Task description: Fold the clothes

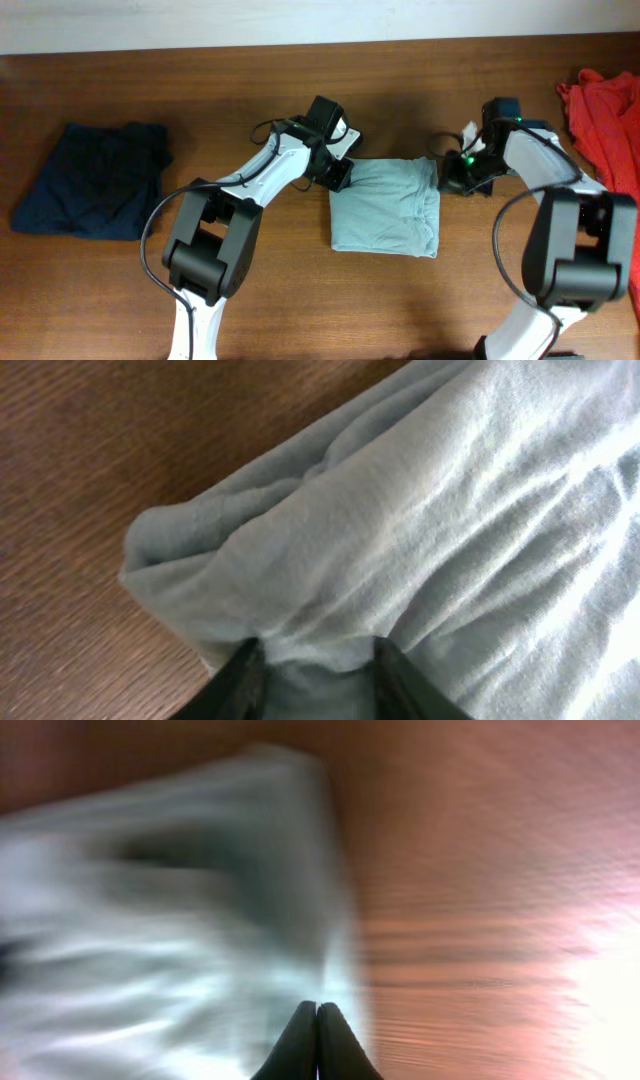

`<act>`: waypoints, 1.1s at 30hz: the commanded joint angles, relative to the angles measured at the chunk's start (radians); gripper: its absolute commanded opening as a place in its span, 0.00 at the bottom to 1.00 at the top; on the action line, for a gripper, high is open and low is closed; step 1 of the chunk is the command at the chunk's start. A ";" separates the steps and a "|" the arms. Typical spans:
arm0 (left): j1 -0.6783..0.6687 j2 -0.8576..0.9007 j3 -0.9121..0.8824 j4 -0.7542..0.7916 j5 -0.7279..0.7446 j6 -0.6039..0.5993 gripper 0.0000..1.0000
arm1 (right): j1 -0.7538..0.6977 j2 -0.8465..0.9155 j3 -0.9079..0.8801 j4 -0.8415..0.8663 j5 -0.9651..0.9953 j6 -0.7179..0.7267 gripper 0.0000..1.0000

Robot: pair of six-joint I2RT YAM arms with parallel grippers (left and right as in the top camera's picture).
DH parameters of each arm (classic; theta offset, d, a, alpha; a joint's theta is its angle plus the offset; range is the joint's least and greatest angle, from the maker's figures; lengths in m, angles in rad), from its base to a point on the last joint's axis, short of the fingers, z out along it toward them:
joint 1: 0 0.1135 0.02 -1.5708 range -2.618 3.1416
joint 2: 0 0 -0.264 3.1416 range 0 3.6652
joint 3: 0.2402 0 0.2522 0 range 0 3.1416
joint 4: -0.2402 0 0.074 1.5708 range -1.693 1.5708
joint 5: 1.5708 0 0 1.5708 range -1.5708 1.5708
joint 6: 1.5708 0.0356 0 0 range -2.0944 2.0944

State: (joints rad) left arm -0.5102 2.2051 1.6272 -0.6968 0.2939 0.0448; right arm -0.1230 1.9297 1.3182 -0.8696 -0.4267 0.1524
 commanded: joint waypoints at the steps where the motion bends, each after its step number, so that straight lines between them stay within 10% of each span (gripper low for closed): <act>1: 0.002 -0.049 0.033 -0.016 -0.036 0.013 0.41 | 0.031 -0.091 0.006 0.051 -0.237 -0.070 0.05; 6: 0.002 -0.091 0.034 0.023 -0.038 0.015 0.54 | 0.103 -0.068 0.006 0.123 -0.146 -0.064 0.05; 20: 0.003 0.095 -0.011 0.075 -0.059 0.103 0.46 | 0.160 0.060 0.006 0.114 0.384 0.196 0.04; 33: 0.079 0.095 -0.011 -0.054 -0.160 -0.007 0.38 | 0.040 -0.064 0.018 -0.158 -0.023 -0.092 0.09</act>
State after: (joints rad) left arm -0.4709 2.2402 1.6581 -0.7219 0.2123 0.0822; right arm -0.1188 1.9442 1.3186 -0.9665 -0.3019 0.1814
